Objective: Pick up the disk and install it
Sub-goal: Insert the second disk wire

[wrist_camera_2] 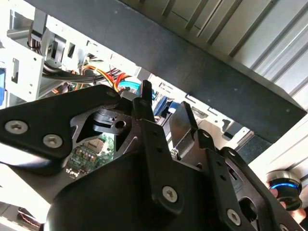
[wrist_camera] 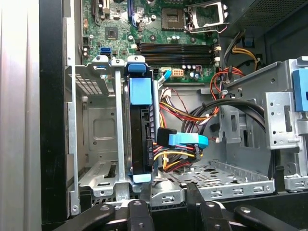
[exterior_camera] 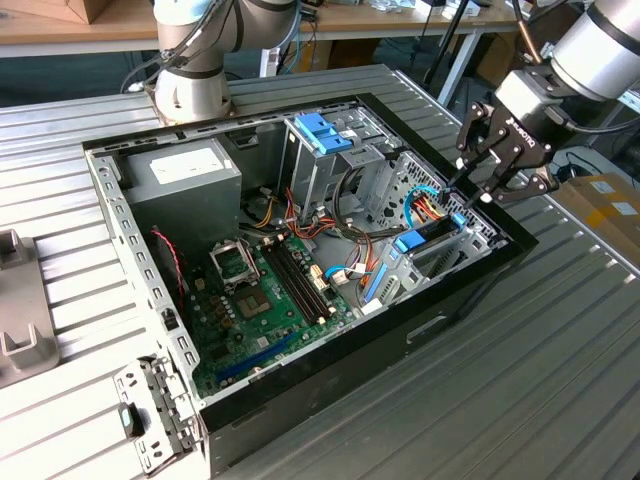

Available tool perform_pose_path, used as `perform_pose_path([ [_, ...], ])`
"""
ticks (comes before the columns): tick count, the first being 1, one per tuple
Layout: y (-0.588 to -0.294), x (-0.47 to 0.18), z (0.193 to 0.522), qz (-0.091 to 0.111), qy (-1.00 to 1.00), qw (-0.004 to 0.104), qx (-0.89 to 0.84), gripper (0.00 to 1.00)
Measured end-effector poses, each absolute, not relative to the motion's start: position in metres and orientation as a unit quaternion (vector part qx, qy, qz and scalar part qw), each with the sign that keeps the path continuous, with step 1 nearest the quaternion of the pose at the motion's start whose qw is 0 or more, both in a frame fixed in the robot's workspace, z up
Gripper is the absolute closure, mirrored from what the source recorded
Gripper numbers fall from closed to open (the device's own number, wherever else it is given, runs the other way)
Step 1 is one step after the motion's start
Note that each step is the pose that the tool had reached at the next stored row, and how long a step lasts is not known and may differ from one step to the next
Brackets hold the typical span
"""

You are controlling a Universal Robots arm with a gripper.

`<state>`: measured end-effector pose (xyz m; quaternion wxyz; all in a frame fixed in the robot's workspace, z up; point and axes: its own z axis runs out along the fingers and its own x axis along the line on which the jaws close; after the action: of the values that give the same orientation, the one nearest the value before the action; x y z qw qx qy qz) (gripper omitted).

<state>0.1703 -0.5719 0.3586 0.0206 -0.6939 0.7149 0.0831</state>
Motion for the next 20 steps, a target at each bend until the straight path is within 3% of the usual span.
perform_pose_path([
  [20,-0.572,0.139,0.367,0.079,0.715,0.024,-0.694,0.58],
])
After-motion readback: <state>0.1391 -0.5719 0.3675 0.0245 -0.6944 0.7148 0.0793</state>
